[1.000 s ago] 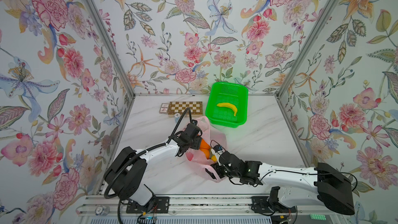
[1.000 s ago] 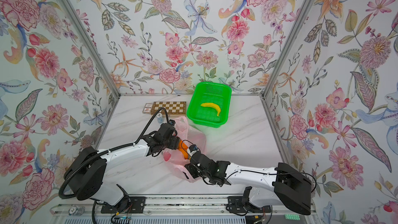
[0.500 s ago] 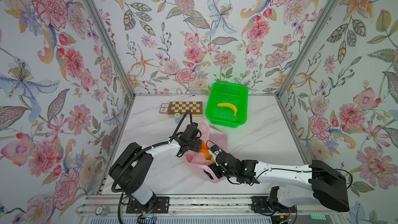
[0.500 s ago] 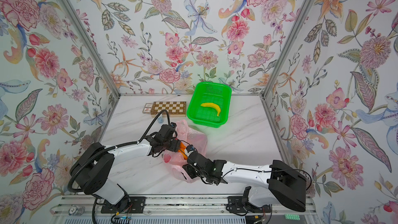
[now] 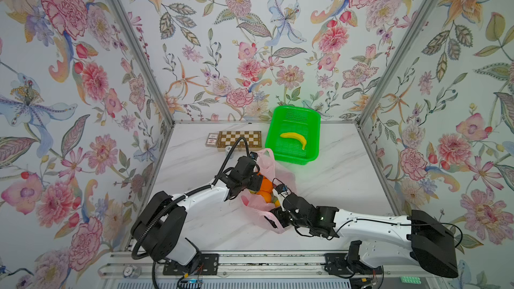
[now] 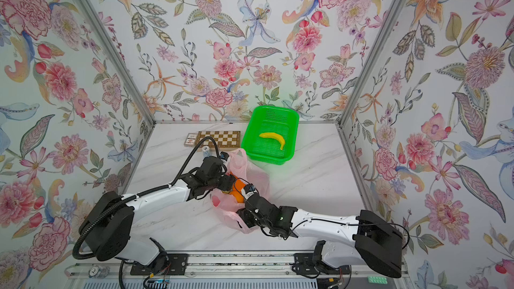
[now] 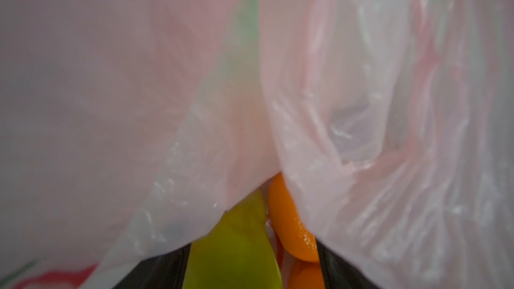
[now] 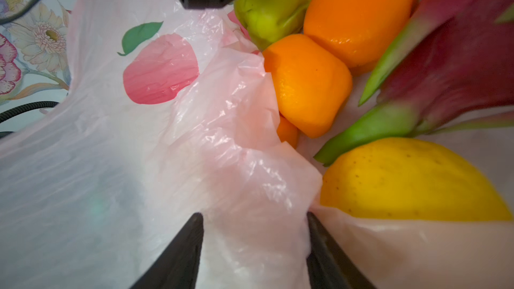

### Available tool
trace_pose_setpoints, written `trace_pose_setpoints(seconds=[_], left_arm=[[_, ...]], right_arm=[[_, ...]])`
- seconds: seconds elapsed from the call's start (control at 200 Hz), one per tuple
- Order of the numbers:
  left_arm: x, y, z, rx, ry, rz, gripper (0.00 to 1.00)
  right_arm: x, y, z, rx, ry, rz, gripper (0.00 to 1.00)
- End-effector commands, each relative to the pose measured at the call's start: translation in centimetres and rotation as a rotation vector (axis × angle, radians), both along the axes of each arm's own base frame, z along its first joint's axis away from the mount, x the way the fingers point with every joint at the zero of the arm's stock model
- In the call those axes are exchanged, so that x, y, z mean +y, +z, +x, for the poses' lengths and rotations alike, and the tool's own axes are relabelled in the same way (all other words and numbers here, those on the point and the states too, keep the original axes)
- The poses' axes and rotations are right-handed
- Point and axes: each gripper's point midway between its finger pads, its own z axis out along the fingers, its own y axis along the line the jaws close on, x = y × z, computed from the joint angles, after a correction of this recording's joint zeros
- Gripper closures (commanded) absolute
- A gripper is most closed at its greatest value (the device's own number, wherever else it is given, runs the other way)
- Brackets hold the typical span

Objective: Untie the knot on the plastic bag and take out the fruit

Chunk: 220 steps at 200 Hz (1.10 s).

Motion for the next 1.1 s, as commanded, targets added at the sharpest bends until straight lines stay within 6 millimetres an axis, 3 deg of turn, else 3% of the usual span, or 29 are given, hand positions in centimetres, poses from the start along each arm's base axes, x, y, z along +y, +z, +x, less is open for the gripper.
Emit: trace_pose_setpoints(seconds=[0.0,0.415,0.505,0.63,0.751,0.846,1.031,1.096], left_arm=[[-1.7,0.3,1.6,0.035,0.072,-0.084,0.28],[-2.7,-3.2,4.3,0.133,0.210,-0.110,0.15],[-2.3,-4.0,5.0,0.135,0.246,-0.086,0.10],[-1.4,-4.8,5.7,0.131,0.299,-0.096,0.11],[-1.2,-5.1,6.2,0.126,0.314,-0.118,0.17],[-1.5,-4.9,6.3,0.124,0.301,-0.128,0.29],[-1.8,-4.1,6.0,0.117,0.277,-0.155,0.48],[-1.8,-3.6,5.8,0.112,0.267,-0.162,0.50]], right_arm=[[-0.6,0.6,0.8,-0.023,-0.057,0.028,0.41],[-1.2,2.1,2.4,-0.085,-0.133,0.092,0.24],[-1.0,2.1,2.3,-0.081,-0.126,0.097,0.23],[-0.9,2.2,2.4,-0.084,-0.123,0.100,0.23],[-1.1,2.3,2.4,-0.082,-0.129,0.101,0.22],[-1.4,2.8,2.7,-0.091,-0.142,0.108,0.21],[-3.3,4.9,5.7,-0.156,-0.272,0.137,0.17],[-3.8,5.8,6.8,-0.170,-0.307,0.165,0.16]])
